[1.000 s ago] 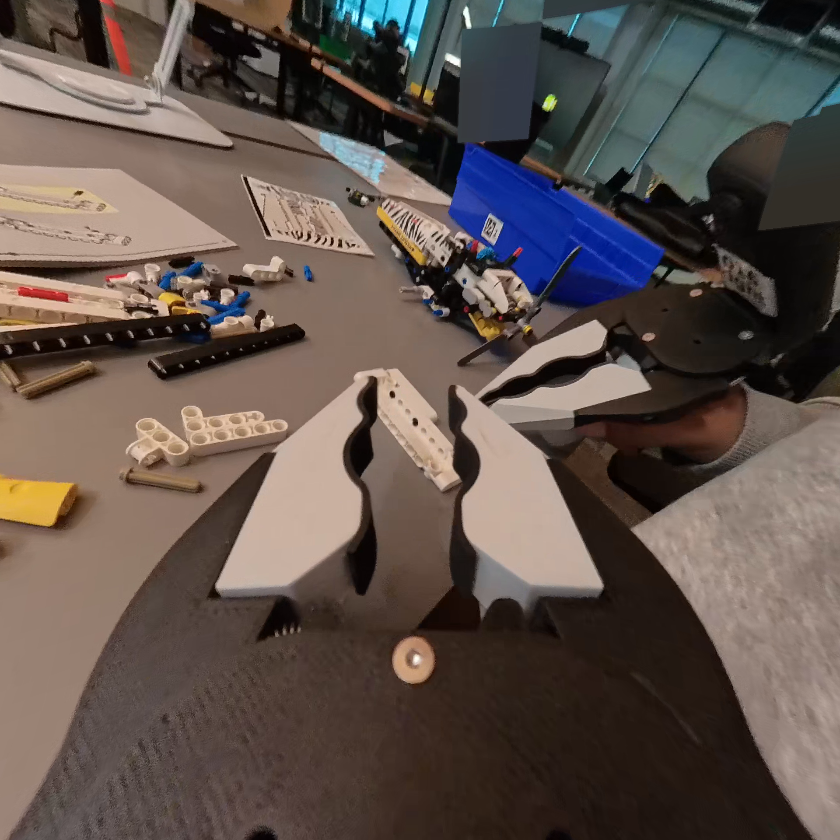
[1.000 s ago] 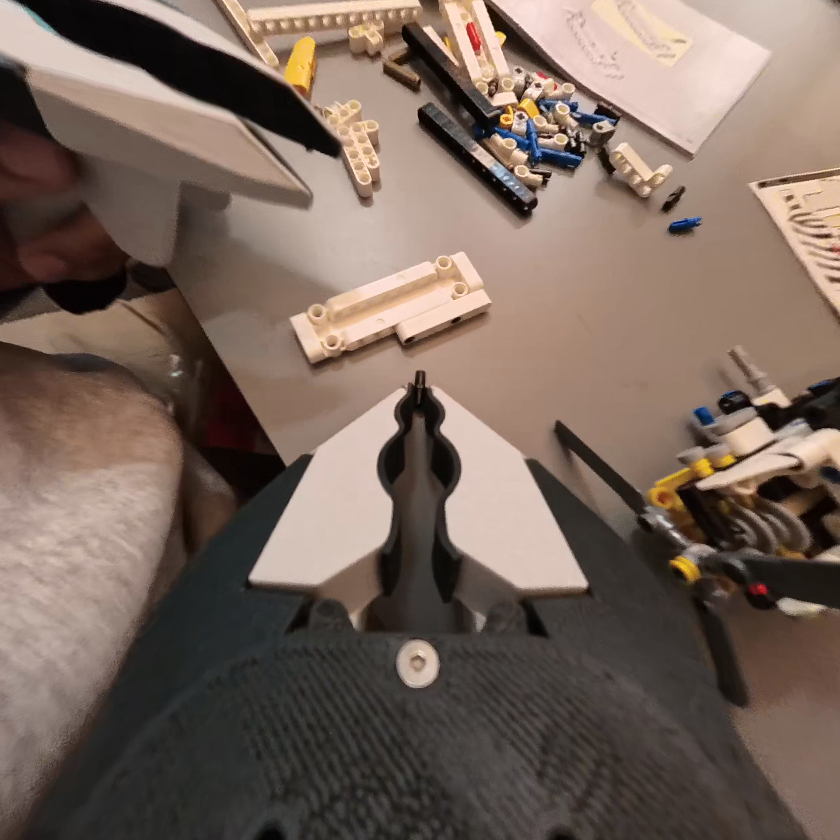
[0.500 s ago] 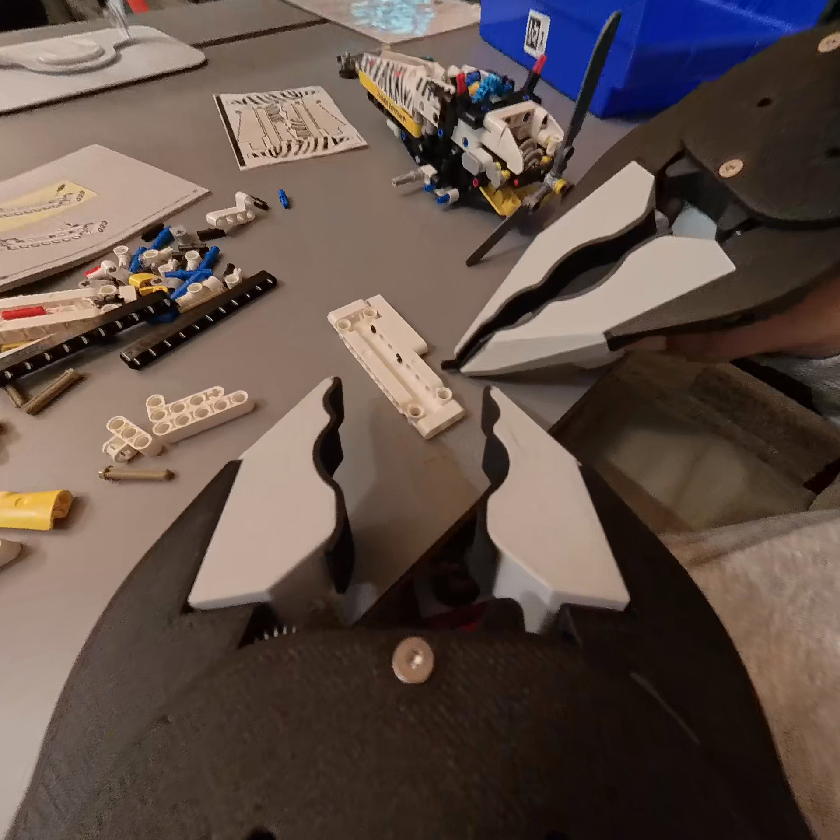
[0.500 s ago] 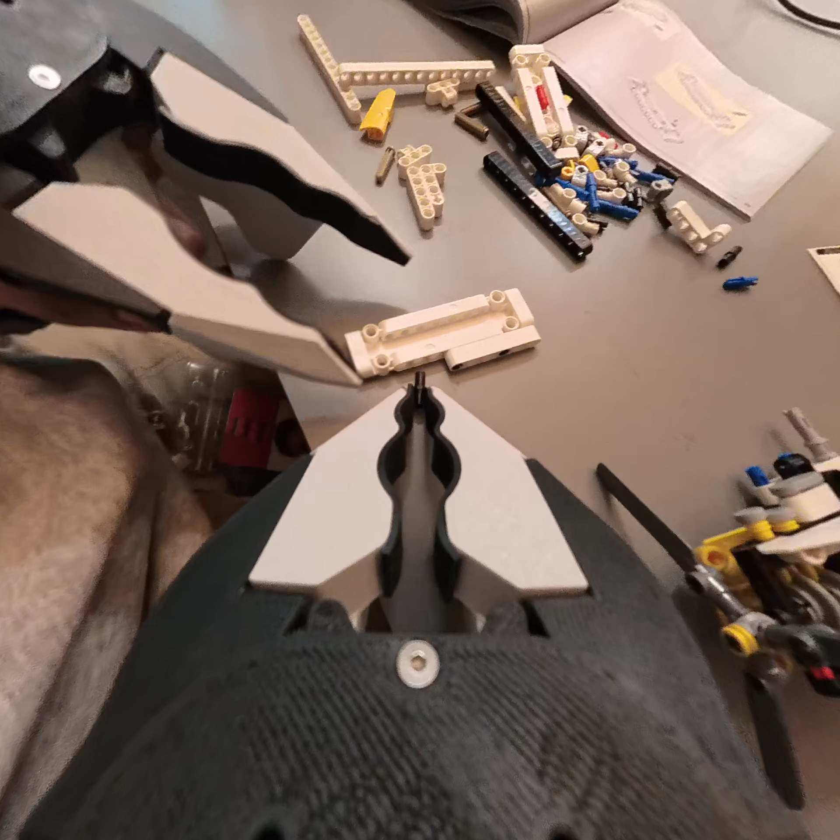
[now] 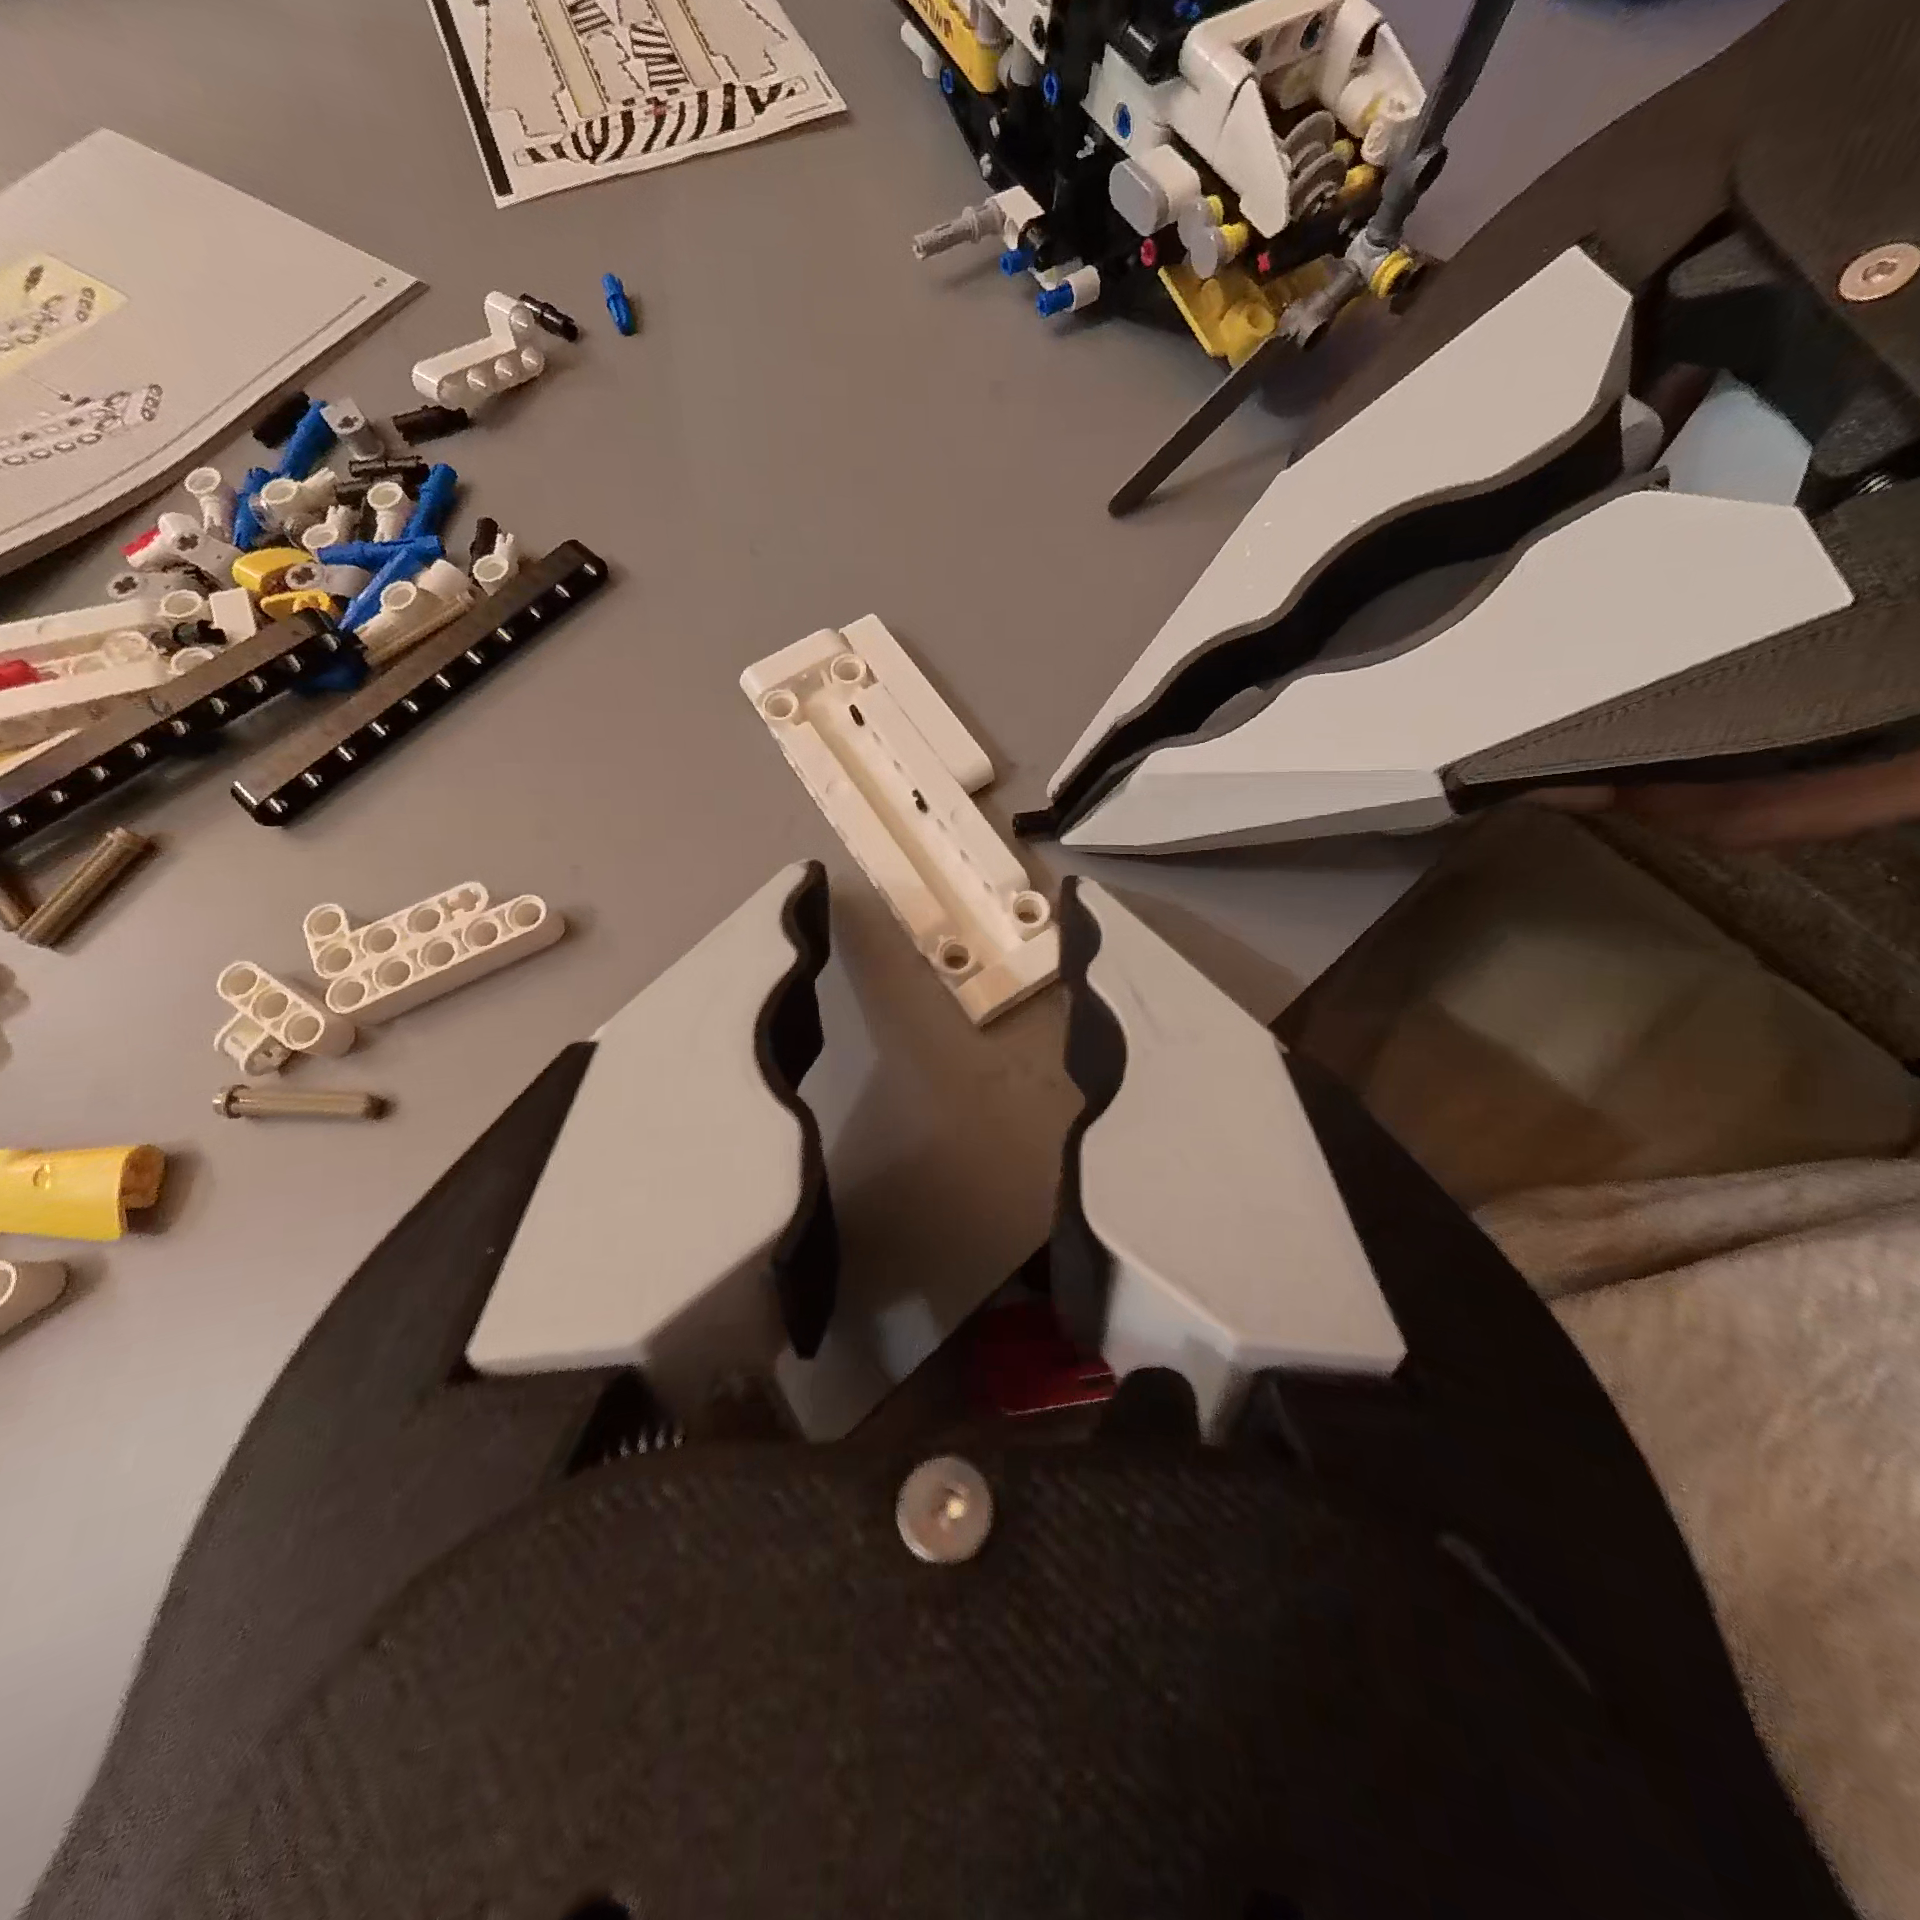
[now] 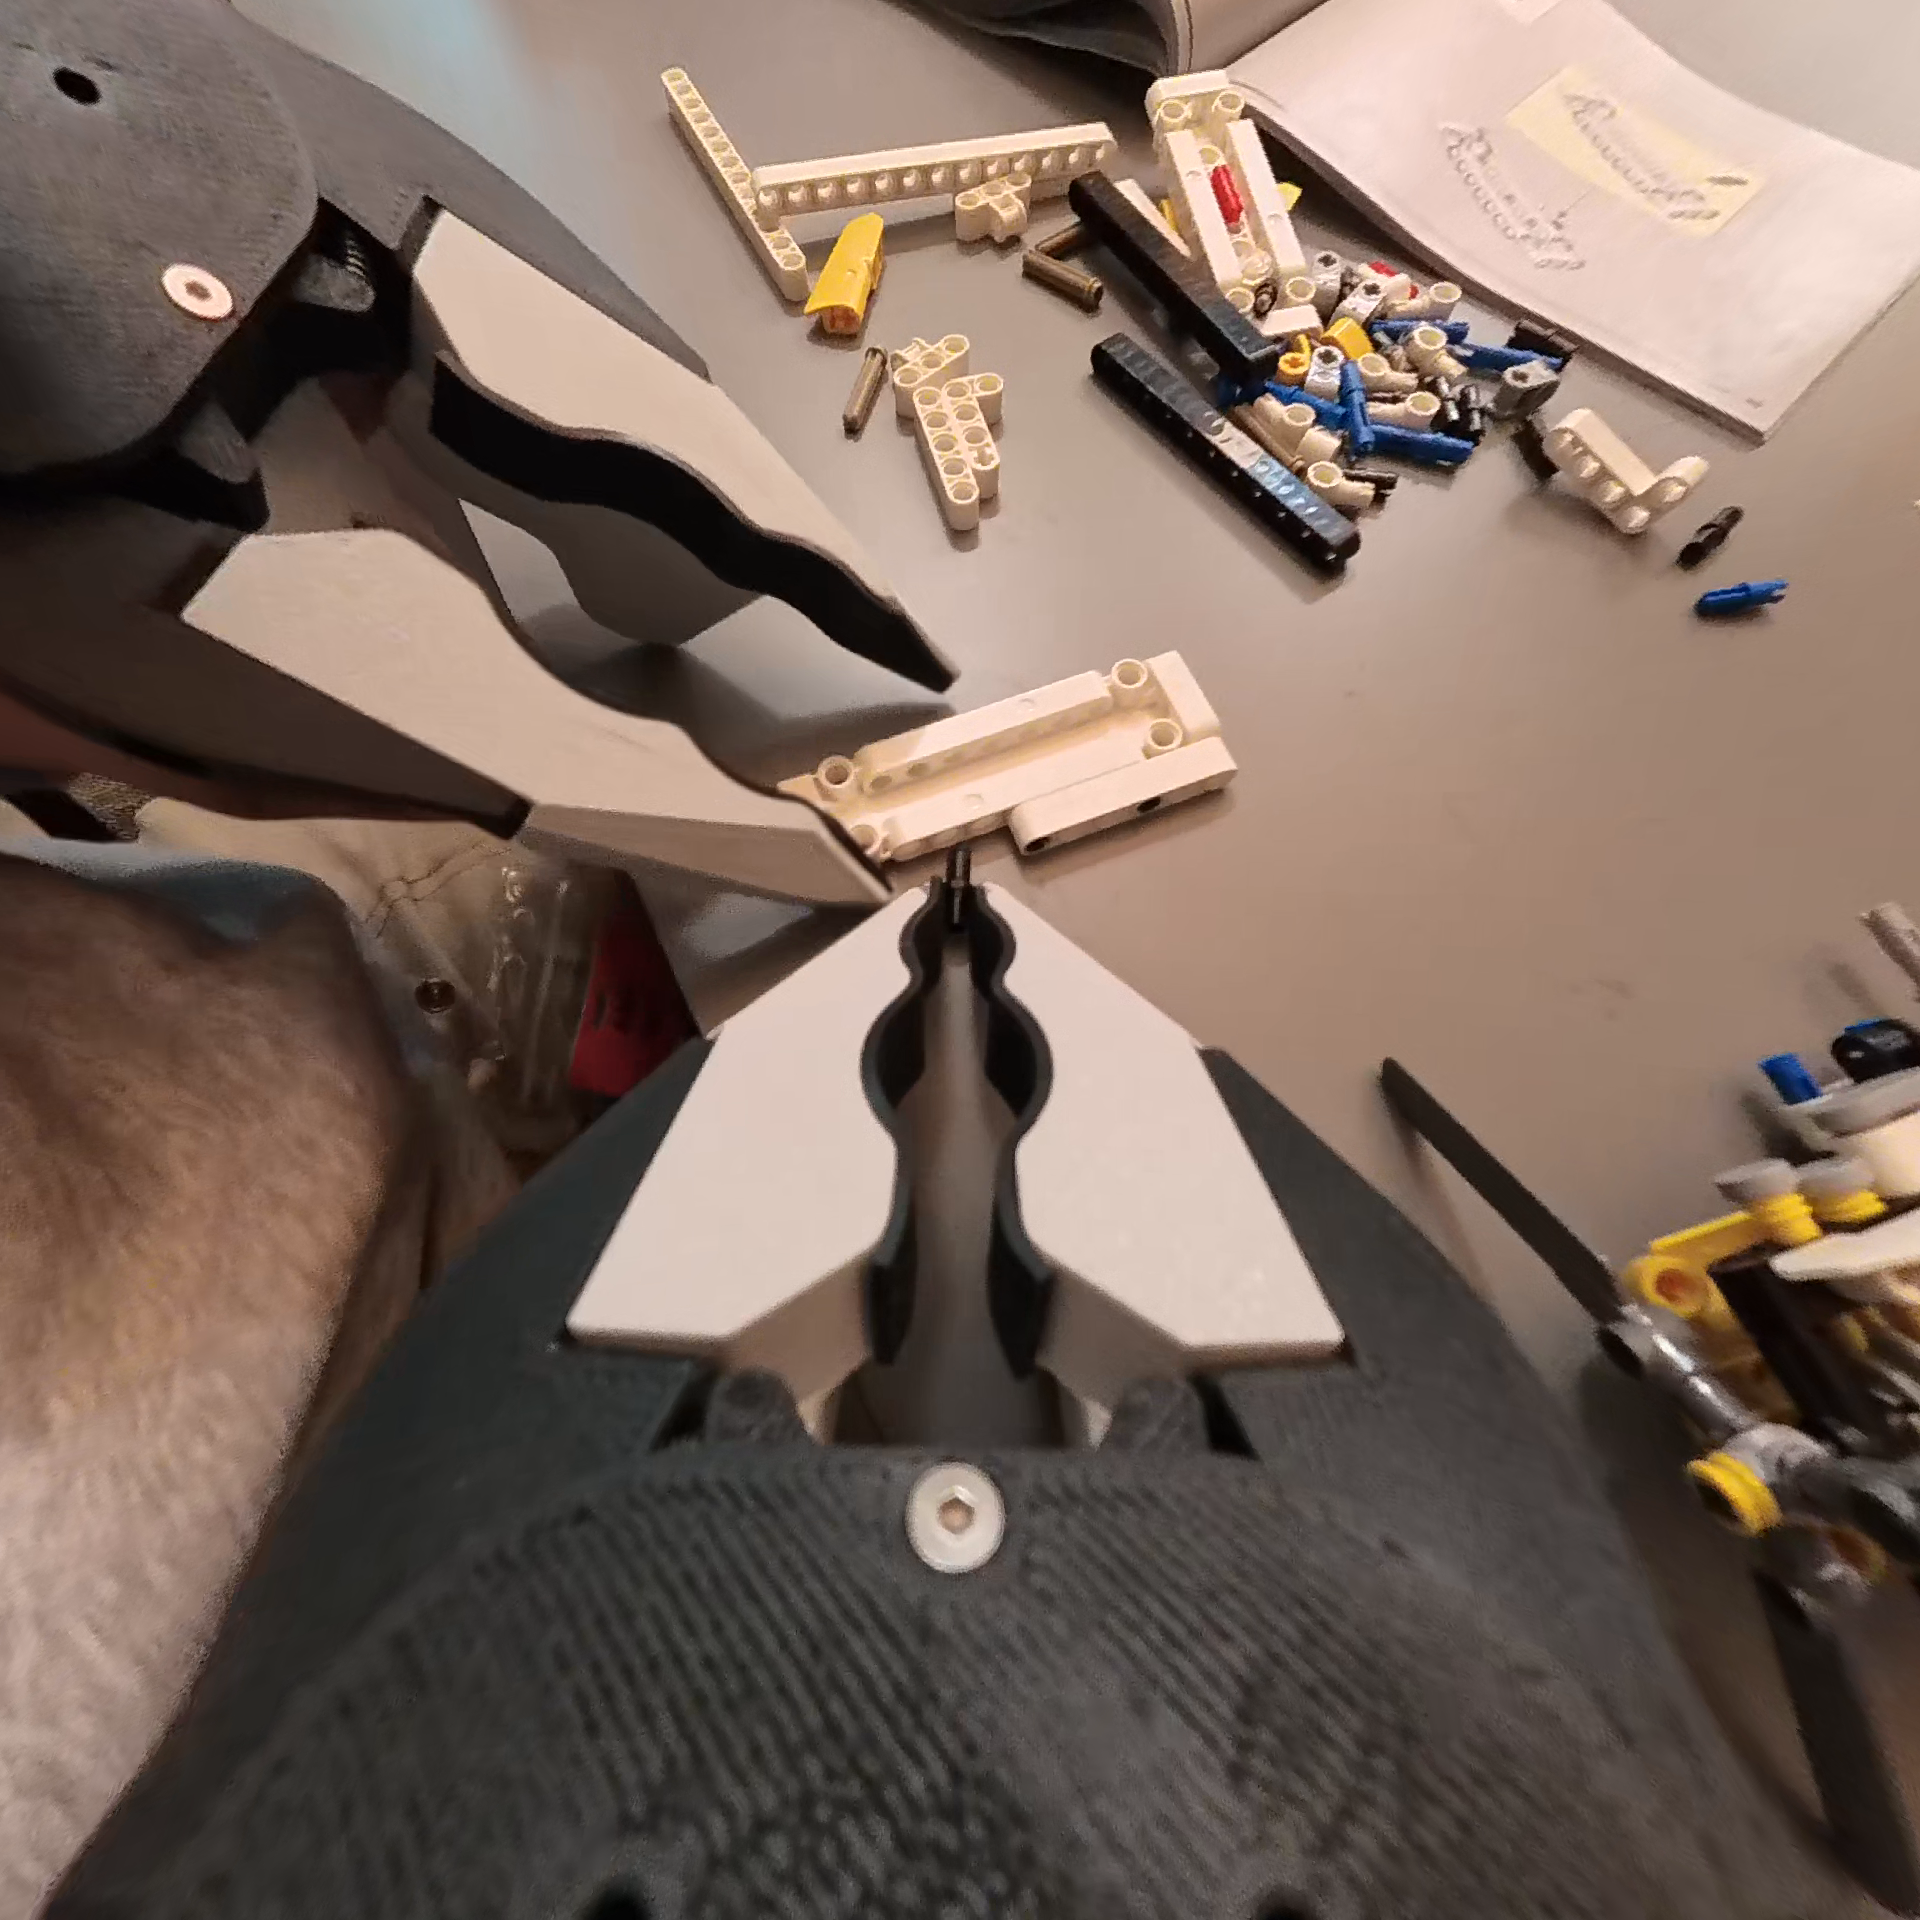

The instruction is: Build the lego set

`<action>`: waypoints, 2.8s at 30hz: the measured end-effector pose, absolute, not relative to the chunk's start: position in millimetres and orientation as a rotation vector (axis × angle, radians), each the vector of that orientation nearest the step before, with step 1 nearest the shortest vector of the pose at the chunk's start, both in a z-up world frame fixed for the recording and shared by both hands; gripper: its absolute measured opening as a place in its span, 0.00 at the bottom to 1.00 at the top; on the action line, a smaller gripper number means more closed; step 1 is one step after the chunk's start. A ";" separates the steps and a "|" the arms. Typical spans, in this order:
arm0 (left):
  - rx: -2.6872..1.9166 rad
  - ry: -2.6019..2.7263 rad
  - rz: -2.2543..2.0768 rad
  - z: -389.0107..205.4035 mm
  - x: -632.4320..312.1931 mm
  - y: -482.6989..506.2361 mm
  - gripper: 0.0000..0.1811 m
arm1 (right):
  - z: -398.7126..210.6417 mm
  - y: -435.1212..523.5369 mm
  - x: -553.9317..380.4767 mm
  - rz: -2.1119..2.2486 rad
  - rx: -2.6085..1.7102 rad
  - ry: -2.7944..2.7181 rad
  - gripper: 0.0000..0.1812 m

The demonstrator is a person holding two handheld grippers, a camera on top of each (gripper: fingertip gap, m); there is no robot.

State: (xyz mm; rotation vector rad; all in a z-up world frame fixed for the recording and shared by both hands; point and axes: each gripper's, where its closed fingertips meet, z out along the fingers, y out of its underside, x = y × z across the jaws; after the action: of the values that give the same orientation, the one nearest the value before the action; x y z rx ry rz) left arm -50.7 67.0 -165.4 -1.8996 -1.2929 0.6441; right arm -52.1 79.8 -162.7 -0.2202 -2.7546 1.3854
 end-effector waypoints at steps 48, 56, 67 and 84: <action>-1.900 -1.310 0.606 -165.2 -41.4 48.8 0.13 | -164.0 59.5 -44.1 1.379 -0.330 -2.822 0.01; -1.933 -1.294 0.626 -166.3 -42.3 47.8 0.13 | -164.1 59.1 -47.3 1.371 -0.395 -2.795 0.01; -1.971 -1.255 0.585 -166.9 -43.3 47.4 0.14 | -164.5 58.1 -48.1 1.388 -0.452 -2.880 0.01; -2.146 -1.124 0.727 -168.8 -42.1 47.6 0.14 | -165.8 58.8 -47.5 1.200 -0.317 -3.039 0.01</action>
State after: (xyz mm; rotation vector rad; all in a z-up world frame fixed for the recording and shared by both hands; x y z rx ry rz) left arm -42.1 47.6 -168.8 -2.1459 -1.1242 0.7270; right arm -47.5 58.8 -165.8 -0.3169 -3.0390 1.1996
